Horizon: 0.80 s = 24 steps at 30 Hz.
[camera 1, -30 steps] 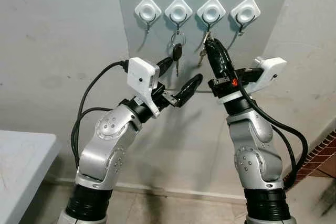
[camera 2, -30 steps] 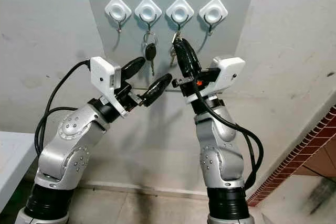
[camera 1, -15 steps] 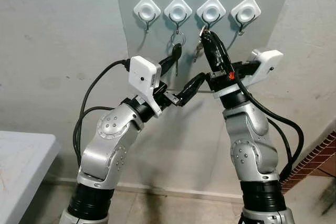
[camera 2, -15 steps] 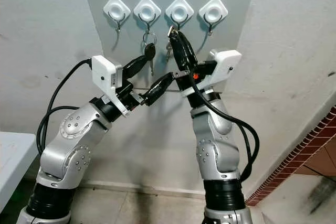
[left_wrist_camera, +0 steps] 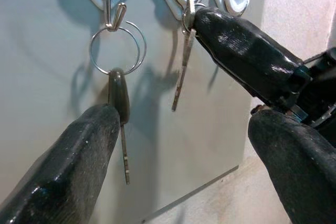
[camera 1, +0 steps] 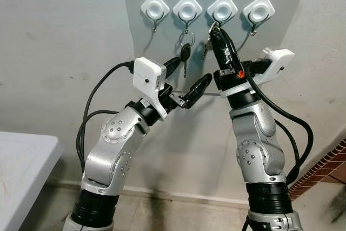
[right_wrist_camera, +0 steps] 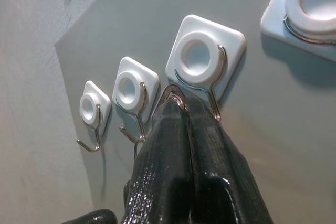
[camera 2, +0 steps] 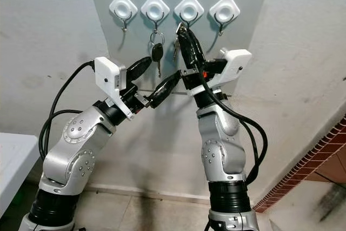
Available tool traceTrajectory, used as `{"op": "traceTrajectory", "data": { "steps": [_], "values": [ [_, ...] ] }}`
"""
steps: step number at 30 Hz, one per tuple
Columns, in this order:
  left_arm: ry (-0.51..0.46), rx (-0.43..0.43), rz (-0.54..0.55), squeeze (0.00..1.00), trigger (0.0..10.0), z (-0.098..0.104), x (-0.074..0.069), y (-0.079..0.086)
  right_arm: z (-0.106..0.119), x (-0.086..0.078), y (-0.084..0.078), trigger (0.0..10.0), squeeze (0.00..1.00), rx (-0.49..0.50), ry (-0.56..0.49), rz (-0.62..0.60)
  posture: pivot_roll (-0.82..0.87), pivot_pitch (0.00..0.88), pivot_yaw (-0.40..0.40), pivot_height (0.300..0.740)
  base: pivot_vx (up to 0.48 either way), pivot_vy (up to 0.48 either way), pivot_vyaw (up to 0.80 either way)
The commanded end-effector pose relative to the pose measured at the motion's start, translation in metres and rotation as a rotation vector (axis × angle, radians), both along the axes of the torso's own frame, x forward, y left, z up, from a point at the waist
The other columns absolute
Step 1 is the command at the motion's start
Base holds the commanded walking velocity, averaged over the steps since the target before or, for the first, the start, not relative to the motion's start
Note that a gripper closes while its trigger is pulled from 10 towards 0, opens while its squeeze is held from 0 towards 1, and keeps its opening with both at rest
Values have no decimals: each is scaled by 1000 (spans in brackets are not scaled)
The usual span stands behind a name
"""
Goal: Hang keys on a hook
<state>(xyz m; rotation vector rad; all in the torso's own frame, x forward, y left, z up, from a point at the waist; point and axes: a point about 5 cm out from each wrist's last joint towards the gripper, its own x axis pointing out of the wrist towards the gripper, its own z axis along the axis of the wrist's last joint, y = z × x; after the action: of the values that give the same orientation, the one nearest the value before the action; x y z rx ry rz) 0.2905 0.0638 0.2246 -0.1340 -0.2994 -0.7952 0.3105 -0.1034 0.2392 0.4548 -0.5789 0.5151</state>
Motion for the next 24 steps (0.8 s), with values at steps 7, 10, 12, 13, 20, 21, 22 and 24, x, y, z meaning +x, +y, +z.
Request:
{"op": "traceTrajectory", "data": {
  "steps": [7, 10, 12, 13, 20, 21, 22, 24],
  "values": [
    [-3, 6, -13, 0, 10000, 0, -1, -1, -3, -6, -8, 10000, 0, 133, 14, 41, 1, 0, 27, 740, 0, 0, 0],
    [-1, 7, -15, 0, 10000, 0, -1, -1, -4, -9, -10, 10000, 0, 181, 18, 54, -2, 0, 31, 740, 0, 0, 0],
    [0, 7, -18, 0, 10000, -1, -2, -2, -4, -9, -12, 10000, 0, 212, 19, 56, -2, 0, 32, 740, 0, 0, 0],
    [0, 7, -18, 0, 10000, -1, -2, -2, -4, -9, -12, 10000, 0, 212, 19, 56, -2, 0, 32, 740, 0, 0, 0],
    [-2, 2, -19, 0, 10000, 1, -1, -3, -3, -8, -13, 10000, 0, 219, 26, 66, -3, 0, 32, 740, 0, 0, 0],
    [-2, 1, -19, 0, 10000, 1, -1, -3, -3, -8, -14, 10000, 0, 225, 26, 69, -3, 0, 32, 740, 0, 0, 0],
    [-2, 1, -19, 0, 10000, 1, -1, -3, -3, -8, -14, 10000, 0, 225, 26, 69, -3, 0, 32, 740, 0, 0, 0],
    [-1, -3, -18, 0, 10000, 1, -2, -3, -4, -6, -15, 10000, 0, 234, 43, 63, 0, 0, 25, 740, 0, 0, 0]
  ]
}}
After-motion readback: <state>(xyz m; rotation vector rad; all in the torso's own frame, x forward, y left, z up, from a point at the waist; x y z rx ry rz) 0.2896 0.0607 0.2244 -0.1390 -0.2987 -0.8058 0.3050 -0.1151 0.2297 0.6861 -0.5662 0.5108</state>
